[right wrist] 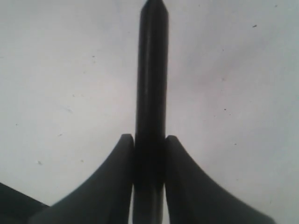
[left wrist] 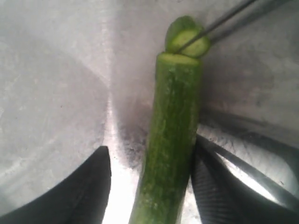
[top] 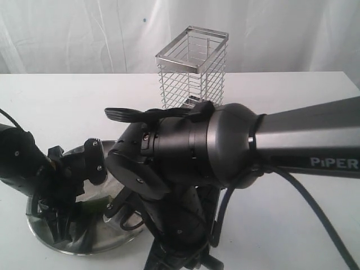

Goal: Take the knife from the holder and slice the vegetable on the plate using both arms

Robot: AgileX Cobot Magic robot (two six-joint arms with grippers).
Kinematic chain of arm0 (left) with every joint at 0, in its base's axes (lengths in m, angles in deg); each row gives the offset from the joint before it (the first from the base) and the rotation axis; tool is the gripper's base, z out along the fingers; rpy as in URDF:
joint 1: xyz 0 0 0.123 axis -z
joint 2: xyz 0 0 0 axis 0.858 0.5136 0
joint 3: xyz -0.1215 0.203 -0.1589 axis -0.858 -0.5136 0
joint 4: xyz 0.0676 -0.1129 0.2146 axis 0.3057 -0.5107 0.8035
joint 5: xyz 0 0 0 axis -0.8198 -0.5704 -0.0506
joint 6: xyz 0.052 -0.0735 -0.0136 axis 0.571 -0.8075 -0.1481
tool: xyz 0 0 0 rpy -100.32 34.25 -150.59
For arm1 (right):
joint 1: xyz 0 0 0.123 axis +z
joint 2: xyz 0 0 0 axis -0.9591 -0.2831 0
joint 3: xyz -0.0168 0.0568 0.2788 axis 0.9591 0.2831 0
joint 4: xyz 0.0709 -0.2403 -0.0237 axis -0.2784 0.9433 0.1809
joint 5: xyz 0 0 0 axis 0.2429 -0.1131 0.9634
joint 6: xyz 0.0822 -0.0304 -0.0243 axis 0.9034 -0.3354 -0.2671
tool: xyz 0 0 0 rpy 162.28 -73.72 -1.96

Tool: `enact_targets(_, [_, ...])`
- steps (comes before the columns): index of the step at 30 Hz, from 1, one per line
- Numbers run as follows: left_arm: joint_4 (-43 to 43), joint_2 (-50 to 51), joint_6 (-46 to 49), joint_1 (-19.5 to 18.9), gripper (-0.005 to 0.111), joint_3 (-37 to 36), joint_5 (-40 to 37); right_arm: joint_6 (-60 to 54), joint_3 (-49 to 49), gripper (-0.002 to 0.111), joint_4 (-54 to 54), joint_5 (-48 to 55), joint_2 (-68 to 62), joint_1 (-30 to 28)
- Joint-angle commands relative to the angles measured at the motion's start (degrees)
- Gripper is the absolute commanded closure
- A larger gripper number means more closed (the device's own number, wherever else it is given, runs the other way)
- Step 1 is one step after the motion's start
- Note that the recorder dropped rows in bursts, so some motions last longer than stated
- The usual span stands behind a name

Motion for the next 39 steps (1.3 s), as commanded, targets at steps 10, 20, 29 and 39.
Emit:
enact_targets(10, [-0.28,-5.07,-13.67,0.36,0.086,0.66,0.32,0.33,1.61,0.108,0.45,0.26,-0.05,0.29])
enact_targets(20, [-0.28,-7.04,-18.73,0.36,0.099,1.23,-3.01,2.16,1.50,0.108,0.90,0.26,-0.05,0.29])
enact_targets(29, [-0.28,-7.04,-18.73,0.22,0.064,1.23,-3.97,3.32,1.03,0.108,6.27,0.26,0.51,0.15])
enact_targets(39, [-0.28,-7.18,-22.60,-4.54,0.060,1.23,-3.95,1.86,-1.16,0.108,2.20,0.26,0.51,0.66])
